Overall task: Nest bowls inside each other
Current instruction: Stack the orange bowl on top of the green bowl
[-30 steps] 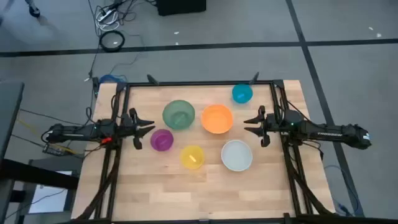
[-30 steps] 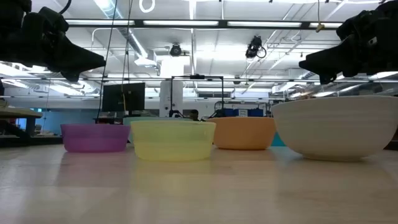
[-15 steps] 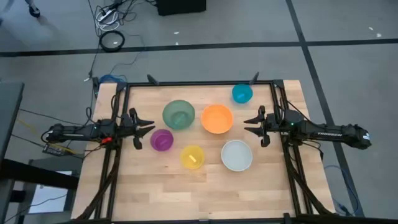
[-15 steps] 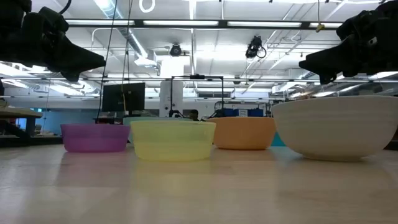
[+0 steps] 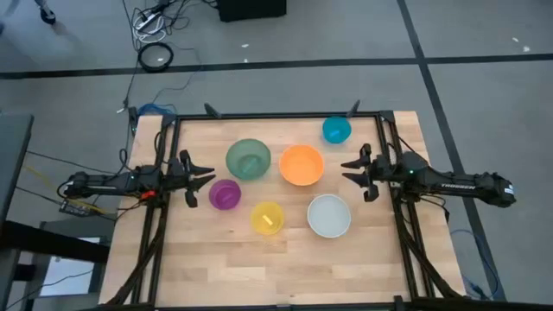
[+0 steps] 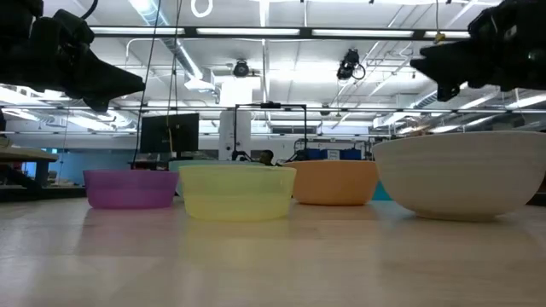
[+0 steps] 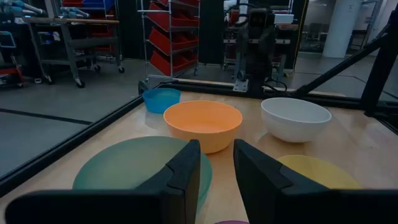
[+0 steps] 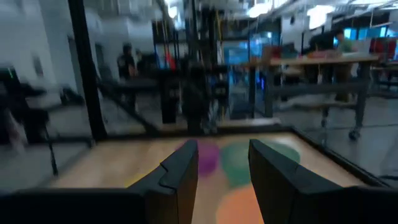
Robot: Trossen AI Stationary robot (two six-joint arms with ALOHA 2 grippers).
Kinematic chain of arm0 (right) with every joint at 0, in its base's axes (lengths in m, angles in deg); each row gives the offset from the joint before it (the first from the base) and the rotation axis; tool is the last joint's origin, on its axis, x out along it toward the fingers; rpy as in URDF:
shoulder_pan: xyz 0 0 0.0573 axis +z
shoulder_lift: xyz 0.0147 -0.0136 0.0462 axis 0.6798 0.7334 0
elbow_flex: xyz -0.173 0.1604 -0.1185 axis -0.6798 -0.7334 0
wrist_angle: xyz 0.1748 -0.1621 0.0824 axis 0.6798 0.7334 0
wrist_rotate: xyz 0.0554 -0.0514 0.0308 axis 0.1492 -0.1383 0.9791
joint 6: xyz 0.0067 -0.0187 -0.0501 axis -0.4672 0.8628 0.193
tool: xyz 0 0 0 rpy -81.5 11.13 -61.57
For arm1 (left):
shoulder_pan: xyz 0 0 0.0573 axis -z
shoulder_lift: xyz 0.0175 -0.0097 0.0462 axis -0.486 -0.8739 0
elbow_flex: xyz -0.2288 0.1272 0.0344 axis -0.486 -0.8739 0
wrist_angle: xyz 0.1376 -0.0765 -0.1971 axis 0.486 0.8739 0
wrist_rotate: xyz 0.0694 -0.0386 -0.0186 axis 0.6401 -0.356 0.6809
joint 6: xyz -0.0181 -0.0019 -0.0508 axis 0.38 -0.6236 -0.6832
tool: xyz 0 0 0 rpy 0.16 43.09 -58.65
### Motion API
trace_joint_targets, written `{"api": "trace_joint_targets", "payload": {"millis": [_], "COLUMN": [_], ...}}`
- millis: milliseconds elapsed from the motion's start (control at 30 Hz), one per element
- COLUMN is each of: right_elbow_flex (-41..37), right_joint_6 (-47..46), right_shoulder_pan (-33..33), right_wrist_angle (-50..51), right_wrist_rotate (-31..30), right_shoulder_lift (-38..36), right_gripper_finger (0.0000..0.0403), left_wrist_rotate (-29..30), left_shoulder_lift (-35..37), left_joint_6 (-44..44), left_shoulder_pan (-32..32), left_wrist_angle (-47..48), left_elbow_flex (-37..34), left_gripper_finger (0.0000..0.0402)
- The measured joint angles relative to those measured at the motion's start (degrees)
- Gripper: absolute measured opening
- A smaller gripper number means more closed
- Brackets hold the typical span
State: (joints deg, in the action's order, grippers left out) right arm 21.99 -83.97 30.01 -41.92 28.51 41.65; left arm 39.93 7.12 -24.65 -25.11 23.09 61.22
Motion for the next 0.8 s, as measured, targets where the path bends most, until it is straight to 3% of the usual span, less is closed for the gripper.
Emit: {"api": "trace_joint_targets", "payload": {"millis": [133,267,667,800], "right_elbow_flex": [0.02,0.01,0.00,0.02], "right_joint_6": [-15.39,-21.95,-22.68,-24.11], "right_shoulder_pan": [0.00,0.00,0.00,0.04], "right_wrist_angle": [-6.86,-10.66,-11.13,-10.76], "right_wrist_rotate": [-0.53,-2.17,-5.76,-4.40], "right_shoulder_lift": [0.00,0.00,0.00,0.04], "right_gripper_finger": [0.0132,0.0132,0.0132,0.0132], "left_wrist_rotate": [0.00,0.01,0.02,0.04], "left_shoulder_lift": [0.00,0.00,0.00,0.00], "left_joint_6": [0.02,0.00,0.00,0.00], "left_shoulder_pan": [0.00,0.00,0.00,0.00], "left_wrist_angle": [-0.25,-2.63,-20.68,-25.07], "left_elbow_flex": [-0.01,0.00,-0.01,0.01], "left_gripper_finger": [0.0106,0.0106,0.0106,0.0106]}}
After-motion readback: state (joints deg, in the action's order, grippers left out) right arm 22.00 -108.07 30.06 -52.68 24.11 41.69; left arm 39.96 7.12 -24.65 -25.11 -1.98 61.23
